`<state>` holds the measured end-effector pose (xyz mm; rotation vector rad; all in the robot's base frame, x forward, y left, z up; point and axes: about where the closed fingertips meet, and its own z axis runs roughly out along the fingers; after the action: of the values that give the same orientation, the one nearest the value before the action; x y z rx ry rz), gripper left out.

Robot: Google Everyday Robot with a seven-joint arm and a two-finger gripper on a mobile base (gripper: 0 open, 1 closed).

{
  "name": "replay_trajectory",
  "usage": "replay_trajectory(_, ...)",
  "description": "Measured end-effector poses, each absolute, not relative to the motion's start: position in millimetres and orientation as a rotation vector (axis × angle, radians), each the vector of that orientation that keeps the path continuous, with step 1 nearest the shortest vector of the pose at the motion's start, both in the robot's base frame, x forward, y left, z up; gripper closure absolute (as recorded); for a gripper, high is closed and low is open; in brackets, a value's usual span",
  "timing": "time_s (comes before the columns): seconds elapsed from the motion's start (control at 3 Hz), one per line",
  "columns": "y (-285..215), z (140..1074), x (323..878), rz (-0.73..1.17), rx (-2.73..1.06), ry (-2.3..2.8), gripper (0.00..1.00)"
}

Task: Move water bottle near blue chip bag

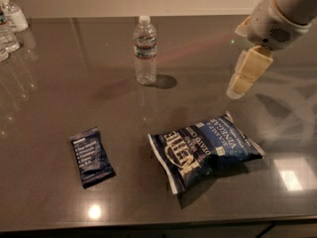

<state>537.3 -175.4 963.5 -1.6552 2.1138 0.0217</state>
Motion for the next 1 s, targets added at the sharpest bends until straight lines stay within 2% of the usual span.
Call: replay_trajectory(1.0, -109.7, 944.2, 634.5, 0.152, -1.466, 2.084, 0.0)
